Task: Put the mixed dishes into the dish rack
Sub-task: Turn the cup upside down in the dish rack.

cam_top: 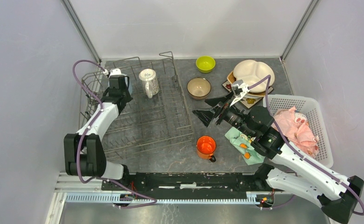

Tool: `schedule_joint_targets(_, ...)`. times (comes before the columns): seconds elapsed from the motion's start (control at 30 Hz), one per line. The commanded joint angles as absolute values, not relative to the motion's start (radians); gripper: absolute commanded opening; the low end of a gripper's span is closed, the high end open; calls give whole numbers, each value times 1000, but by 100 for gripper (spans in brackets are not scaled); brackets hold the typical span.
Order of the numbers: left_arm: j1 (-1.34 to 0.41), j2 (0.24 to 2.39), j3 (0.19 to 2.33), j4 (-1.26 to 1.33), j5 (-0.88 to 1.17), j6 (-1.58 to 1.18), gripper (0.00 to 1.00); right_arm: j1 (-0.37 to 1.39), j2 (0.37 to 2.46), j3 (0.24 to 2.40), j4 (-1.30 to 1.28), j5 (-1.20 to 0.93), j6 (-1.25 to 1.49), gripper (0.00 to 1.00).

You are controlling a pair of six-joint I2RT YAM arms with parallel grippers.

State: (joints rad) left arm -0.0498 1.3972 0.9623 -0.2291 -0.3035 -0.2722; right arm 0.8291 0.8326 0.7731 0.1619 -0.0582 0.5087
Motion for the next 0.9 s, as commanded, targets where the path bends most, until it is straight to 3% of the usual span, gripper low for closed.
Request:
schedule_joint_targets(0.0, -34, 1414, 1033, -78, -299, -313, 2, 832, 823, 807, 183, -40, 495, 98)
schedule_joint_targets(0.33, -29, 1491, 1033, -74, -268, -318, 7, 831, 816, 787, 165, -22, 494, 98)
schedule_joint_targets(0.87, -29, 1537, 1088, -164, -283, -337, 39, 831, 817, 785, 122, 23, 497, 98)
